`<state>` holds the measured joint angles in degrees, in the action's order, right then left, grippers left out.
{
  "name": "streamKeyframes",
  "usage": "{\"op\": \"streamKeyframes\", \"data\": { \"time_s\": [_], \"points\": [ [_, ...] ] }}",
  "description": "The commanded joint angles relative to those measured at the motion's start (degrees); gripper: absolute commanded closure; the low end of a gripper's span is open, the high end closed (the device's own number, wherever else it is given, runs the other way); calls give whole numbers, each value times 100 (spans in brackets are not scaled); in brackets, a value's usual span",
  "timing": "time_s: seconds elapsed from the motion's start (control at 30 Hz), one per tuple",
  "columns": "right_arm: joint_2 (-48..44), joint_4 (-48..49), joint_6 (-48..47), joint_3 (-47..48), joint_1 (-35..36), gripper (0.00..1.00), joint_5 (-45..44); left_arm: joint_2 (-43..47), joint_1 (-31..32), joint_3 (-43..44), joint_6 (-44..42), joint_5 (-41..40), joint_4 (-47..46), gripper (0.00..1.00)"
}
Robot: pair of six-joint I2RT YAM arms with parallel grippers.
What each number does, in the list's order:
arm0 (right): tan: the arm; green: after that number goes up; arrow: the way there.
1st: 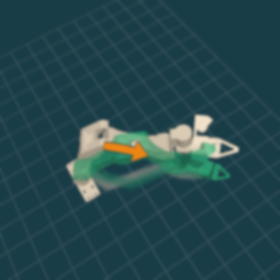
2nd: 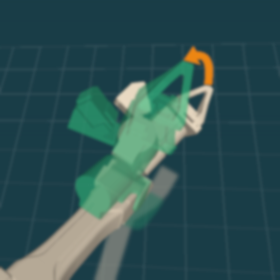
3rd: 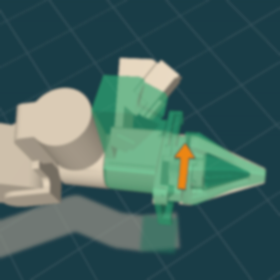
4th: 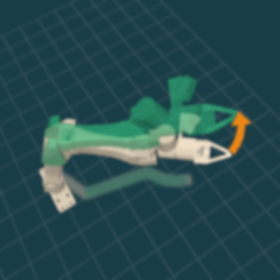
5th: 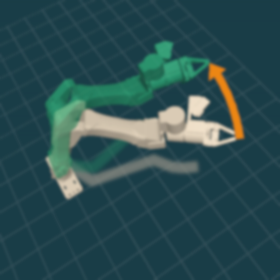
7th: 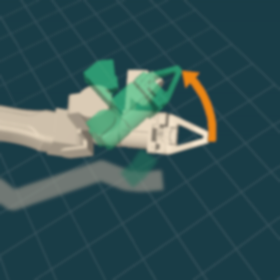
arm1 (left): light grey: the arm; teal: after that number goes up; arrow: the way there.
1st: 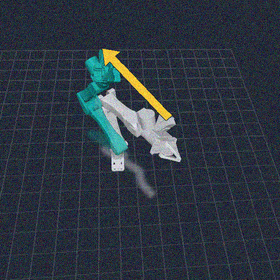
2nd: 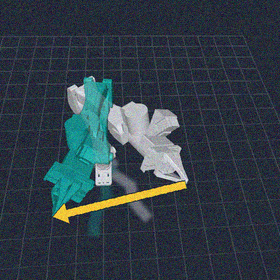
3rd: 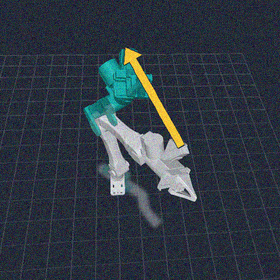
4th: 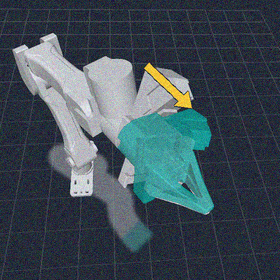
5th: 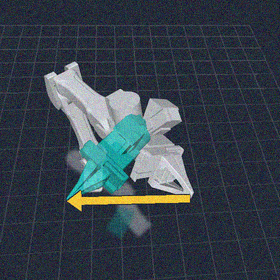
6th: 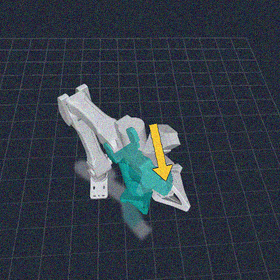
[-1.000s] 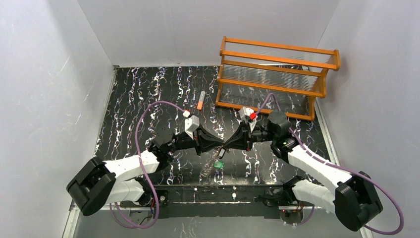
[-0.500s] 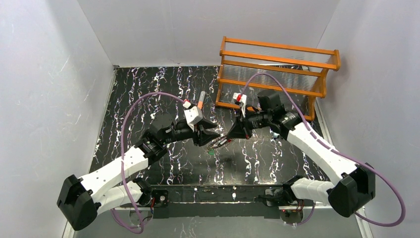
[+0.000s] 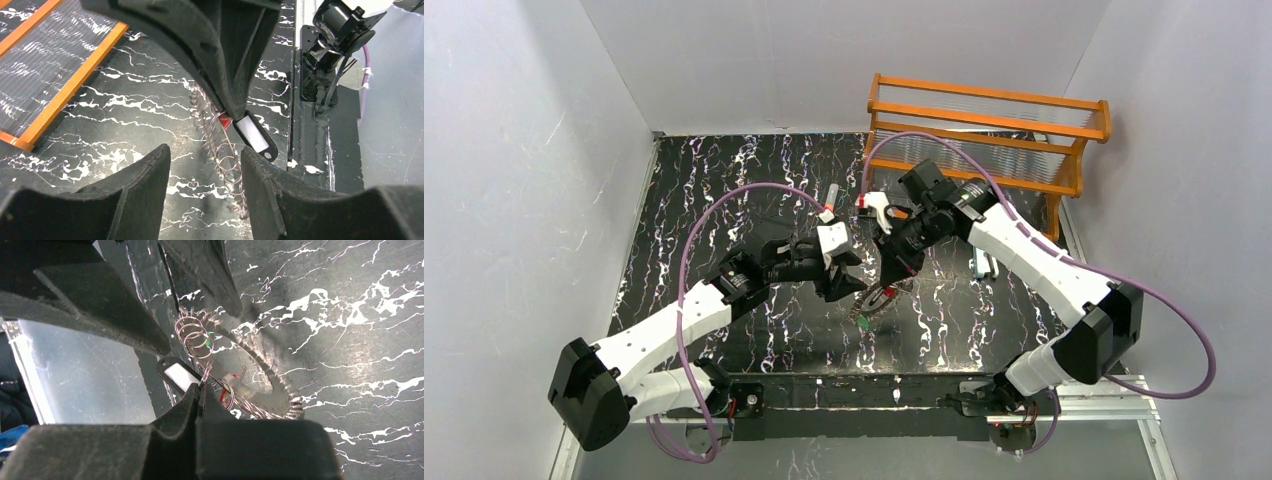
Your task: Remove the keys from the keyring
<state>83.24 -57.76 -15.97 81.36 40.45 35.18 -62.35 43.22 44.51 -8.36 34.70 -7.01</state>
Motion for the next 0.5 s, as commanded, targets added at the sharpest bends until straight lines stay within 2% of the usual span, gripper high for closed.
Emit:
{"op": "streamKeyframes", "data": {
  "time_s": [0.0, 0.2, 0.47],
  "points": [
    [290, -565, -217, 612, 244, 99, -153, -18, -24, -101, 11, 434, -238, 48],
    [539, -685, -238, 832, 496, 99, -306, -127, -32, -121, 118, 768, -356, 47],
    [658, -763, -308, 1078, 689, 99, -354, -475, -29, -128, 198, 1283, -420, 52]
  ]
}}
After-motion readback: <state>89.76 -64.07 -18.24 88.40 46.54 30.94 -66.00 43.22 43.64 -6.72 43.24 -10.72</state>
